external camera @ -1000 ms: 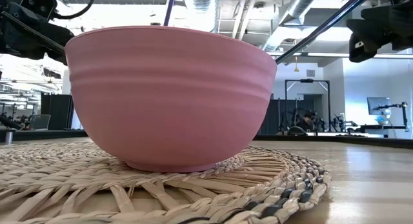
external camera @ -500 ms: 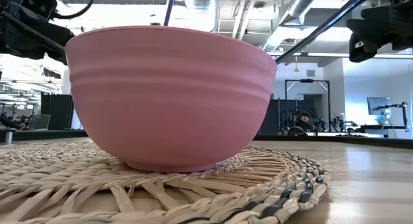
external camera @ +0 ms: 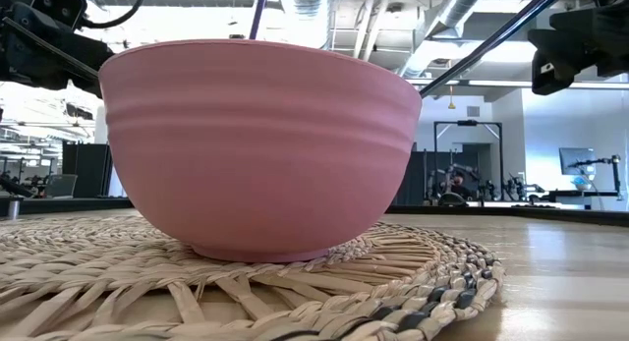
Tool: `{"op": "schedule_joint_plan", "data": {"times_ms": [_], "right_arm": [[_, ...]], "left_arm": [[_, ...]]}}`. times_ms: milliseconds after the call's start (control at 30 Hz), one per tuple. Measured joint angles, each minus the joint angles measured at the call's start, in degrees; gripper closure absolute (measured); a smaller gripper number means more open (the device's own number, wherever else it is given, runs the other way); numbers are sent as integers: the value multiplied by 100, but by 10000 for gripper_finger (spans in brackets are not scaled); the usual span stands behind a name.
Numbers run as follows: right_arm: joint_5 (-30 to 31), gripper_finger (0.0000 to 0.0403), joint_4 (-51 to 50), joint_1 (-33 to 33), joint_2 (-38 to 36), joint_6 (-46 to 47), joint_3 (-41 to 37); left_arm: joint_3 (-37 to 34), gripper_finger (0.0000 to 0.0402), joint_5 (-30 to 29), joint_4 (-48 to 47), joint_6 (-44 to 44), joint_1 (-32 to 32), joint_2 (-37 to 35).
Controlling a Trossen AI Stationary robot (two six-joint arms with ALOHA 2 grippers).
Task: Pick & Place Utensil
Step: Return to Home Position
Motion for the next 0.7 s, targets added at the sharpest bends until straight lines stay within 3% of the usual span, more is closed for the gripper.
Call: {"op": "schedule_joint_plan", "data": {"times_ms": [700], "right_arm": [[0,285,-1,1,0,0,0]], "left_arm": [[0,261,-1,44,0,0,0]]}}
